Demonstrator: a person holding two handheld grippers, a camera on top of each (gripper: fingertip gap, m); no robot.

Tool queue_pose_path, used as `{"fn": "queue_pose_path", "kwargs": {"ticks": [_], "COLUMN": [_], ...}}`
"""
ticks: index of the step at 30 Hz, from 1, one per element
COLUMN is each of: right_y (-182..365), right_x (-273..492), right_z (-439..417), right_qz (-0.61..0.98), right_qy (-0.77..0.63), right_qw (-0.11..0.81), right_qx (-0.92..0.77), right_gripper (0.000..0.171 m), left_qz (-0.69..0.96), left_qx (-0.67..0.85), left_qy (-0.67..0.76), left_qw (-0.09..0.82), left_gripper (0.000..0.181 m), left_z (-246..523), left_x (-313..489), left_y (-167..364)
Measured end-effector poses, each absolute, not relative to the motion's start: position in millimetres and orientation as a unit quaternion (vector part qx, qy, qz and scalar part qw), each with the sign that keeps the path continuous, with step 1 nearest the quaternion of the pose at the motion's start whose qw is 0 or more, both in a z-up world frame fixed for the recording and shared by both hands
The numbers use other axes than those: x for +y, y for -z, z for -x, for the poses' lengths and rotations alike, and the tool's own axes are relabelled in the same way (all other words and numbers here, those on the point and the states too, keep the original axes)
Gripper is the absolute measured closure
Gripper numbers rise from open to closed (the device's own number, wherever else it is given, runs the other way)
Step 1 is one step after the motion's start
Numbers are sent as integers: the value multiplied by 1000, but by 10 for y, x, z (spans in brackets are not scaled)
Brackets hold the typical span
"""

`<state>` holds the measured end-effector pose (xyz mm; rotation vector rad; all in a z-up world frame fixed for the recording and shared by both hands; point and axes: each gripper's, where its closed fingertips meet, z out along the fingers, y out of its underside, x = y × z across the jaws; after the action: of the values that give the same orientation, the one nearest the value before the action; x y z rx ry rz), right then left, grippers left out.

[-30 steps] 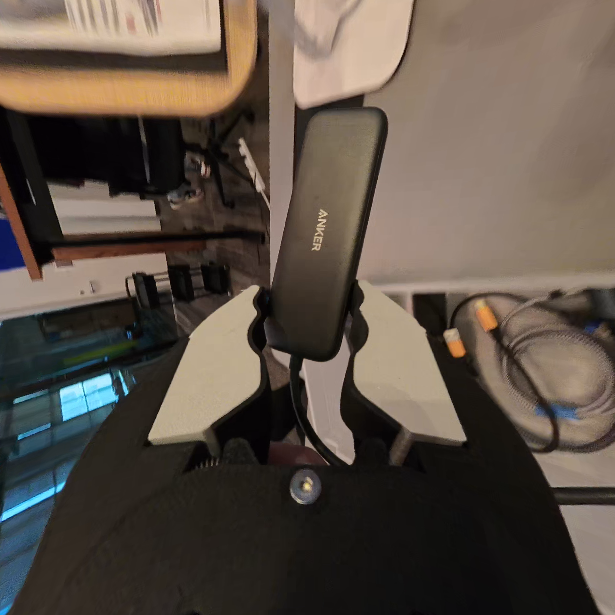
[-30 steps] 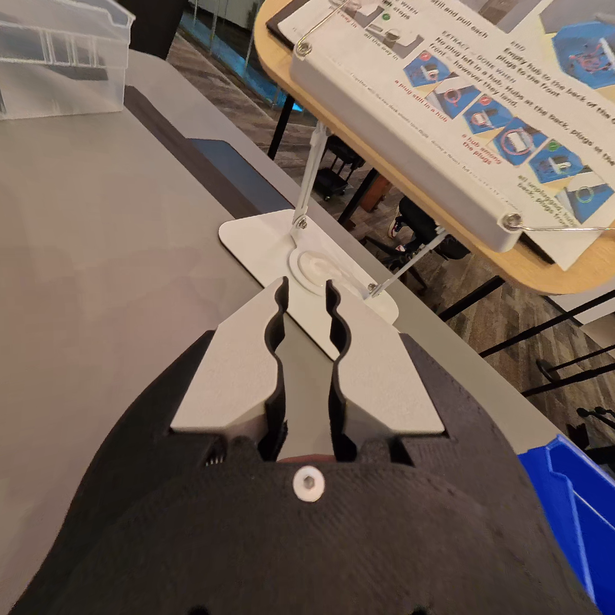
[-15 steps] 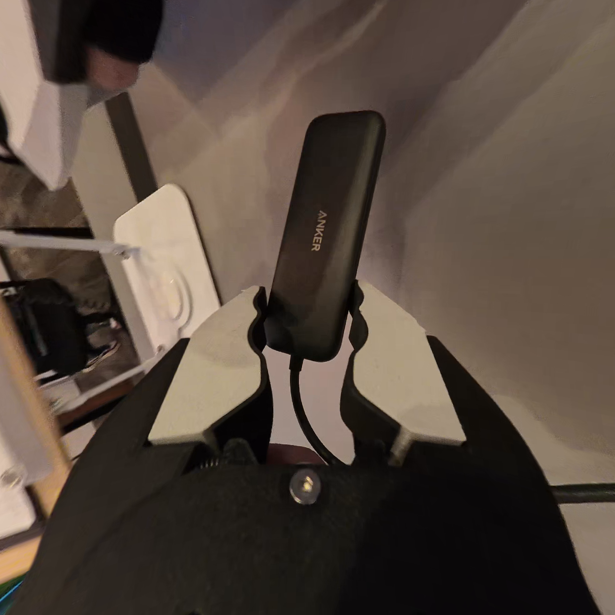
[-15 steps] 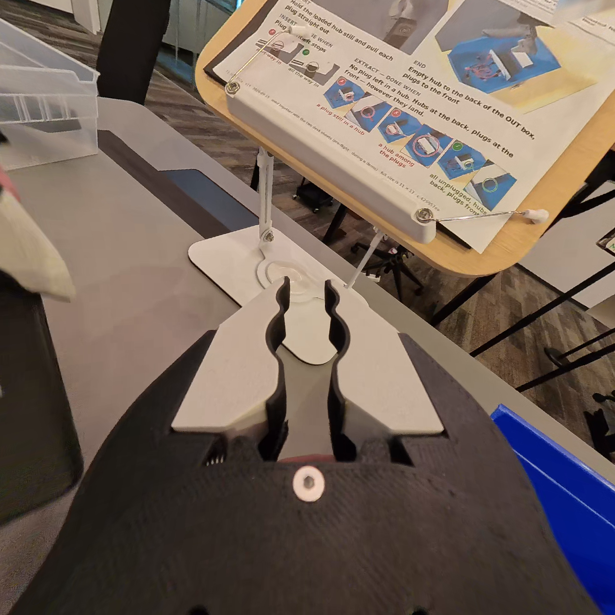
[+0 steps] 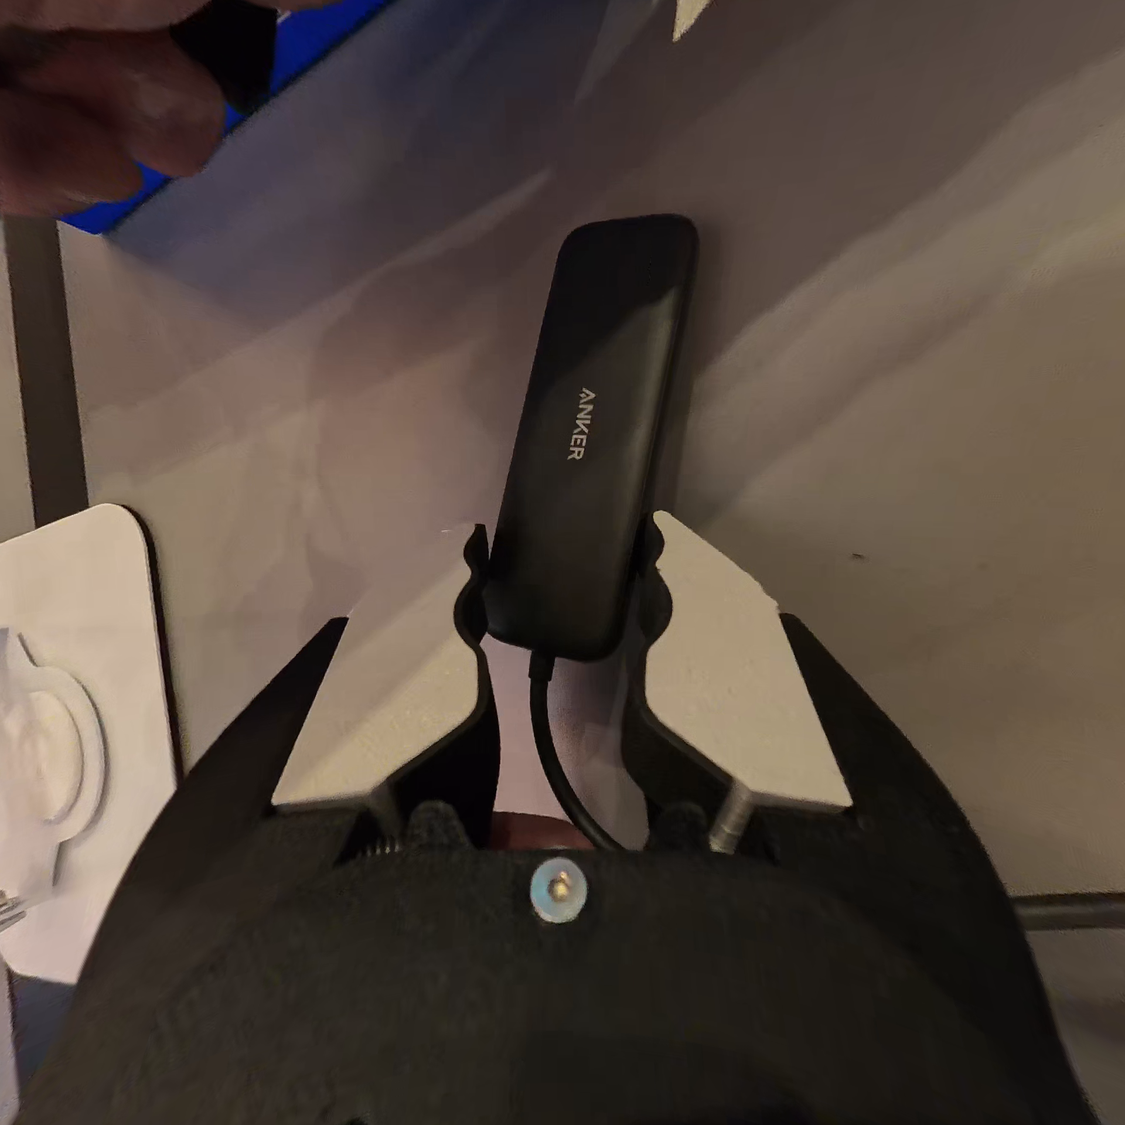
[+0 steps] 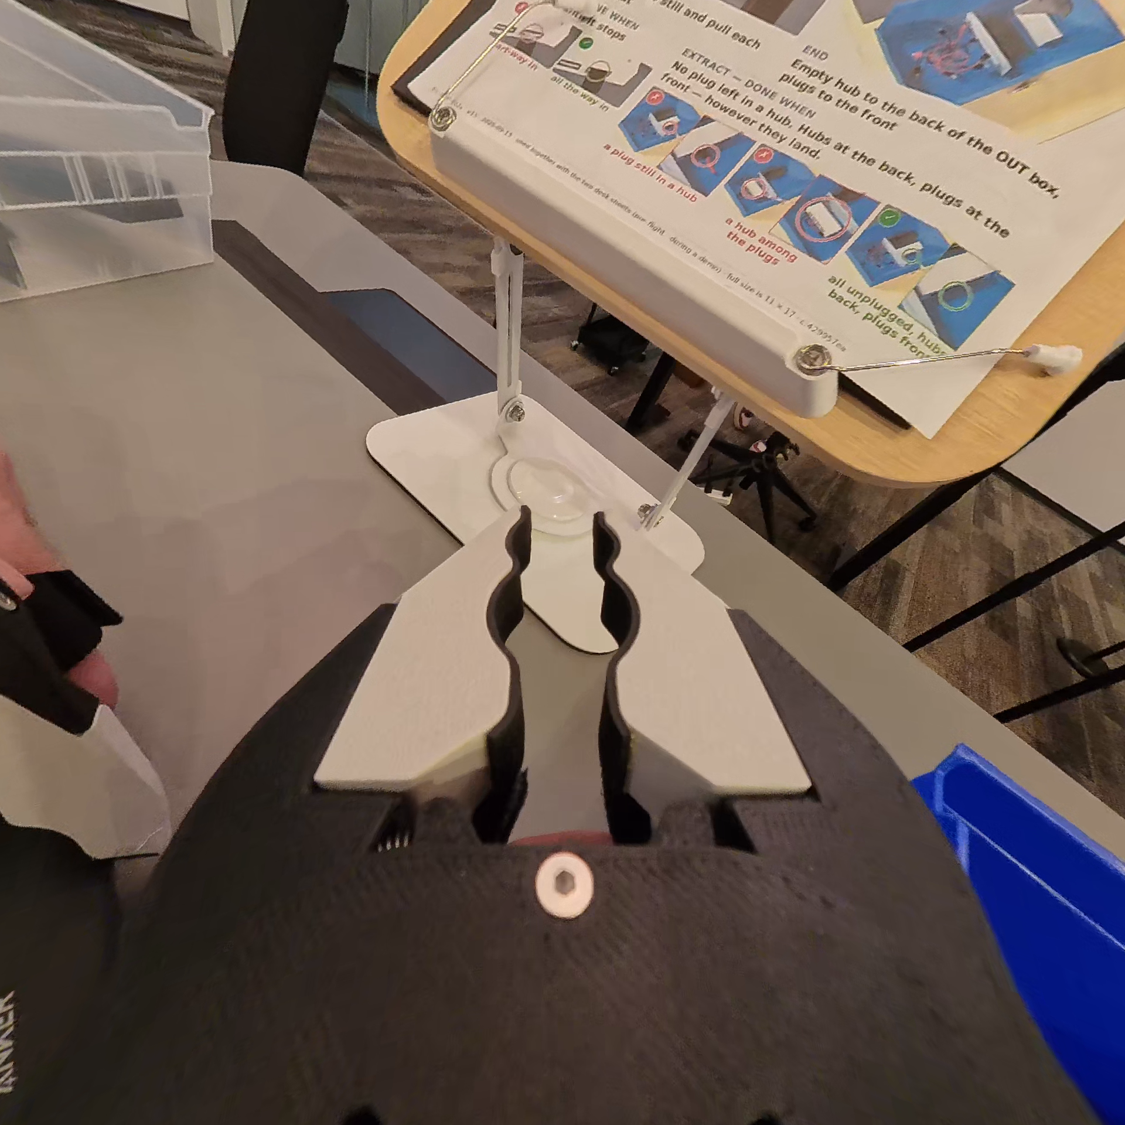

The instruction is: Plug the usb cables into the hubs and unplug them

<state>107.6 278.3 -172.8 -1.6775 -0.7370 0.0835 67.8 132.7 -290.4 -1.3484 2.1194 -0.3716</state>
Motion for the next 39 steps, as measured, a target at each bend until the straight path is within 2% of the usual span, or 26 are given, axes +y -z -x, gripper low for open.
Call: {"fn": "queue_pose_path", "kwargs": {"ticks": [9,19,22,25,28,33,36,39], "right_y": [1878,1918,1897,1861,1843,1869,1879,1906], "right_x": [2805,2804,2805,2800,2804,2808,2795,2791], "right_z": [-1051,-1034,-1055,-1068,-1081,-1062,-1031,-1010], "right_qz": [734,735,734,732,732,733,732,732], "right_qy": [-32,-28,-31,-33,-35,-35,-34,-32], "right_qw": [593,588,591,595,598,595,594,591], "right_qx": [-331,-337,-332,-329,-326,-329,-333,-337], "right_gripper": [153,153,153,153,153,153,153,153], "left_qz": [516,542,545,546,549,638,706,769], "left_qx": [781,778,774,760,745,651,593,551], "left_qy": [191,203,195,192,137,21,-40,-69], "left_qw": [296,245,257,296,353,412,385,318], "left_gripper": [132,132,131,134,136,142,150,150], "left_z": [-671,-614,-599,-482,-30,1330,2202,2874], "left_x": [1303,1305,1324,1272,1313,1785,2023,2154], "left_y": [2913,2939,2883,2585,2113,1488,1531,1874]}}
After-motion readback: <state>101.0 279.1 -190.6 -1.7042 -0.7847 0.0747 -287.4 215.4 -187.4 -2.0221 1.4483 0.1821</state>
